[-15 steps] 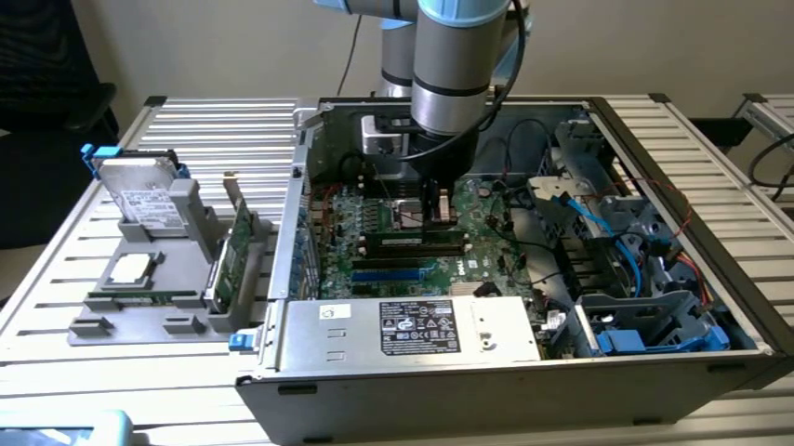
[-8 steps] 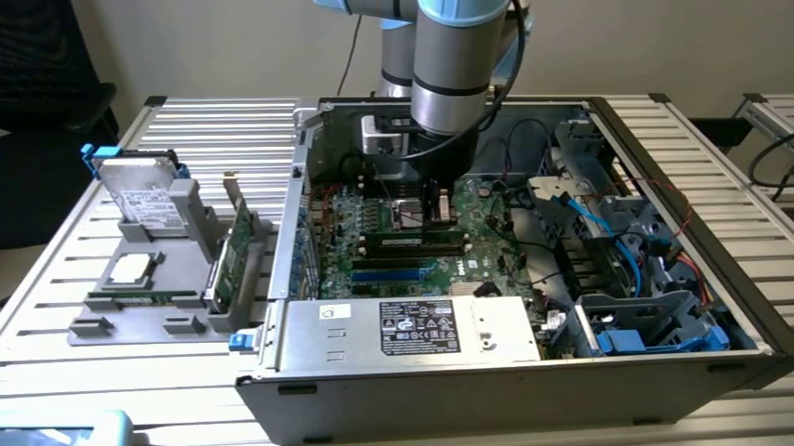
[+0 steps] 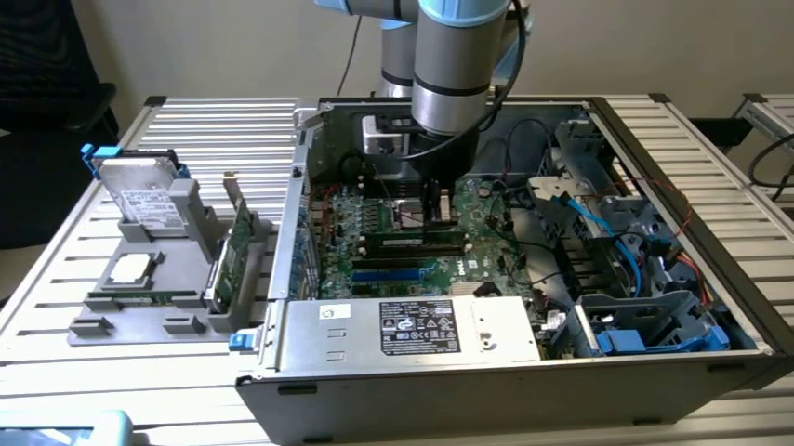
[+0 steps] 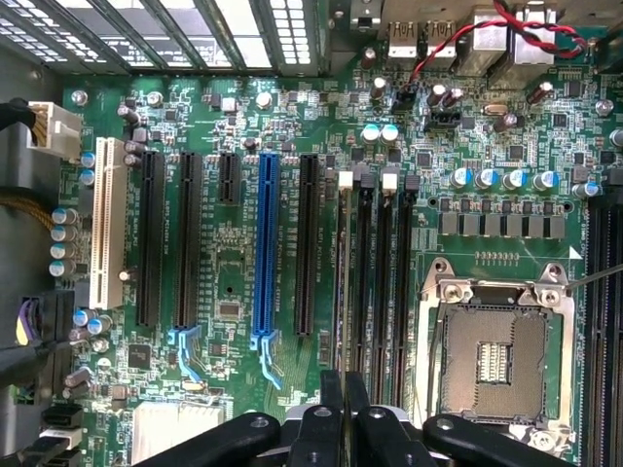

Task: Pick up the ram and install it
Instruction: 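Insert the ram into the slot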

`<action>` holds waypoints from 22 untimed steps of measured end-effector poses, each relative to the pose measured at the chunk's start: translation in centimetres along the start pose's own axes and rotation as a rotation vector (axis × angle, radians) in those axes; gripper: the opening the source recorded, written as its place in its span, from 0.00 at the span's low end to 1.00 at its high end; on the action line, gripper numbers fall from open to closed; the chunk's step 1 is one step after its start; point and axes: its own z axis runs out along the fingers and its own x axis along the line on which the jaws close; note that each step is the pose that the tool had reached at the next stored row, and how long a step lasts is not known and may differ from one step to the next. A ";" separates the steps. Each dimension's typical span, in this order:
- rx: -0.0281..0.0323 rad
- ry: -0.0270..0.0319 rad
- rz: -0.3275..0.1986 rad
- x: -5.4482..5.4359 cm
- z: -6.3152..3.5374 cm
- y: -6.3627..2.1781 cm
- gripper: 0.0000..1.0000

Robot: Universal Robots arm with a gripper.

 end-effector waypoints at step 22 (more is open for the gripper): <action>-0.0001 0.0079 0.000 -0.1 0.26 -0.01 0.13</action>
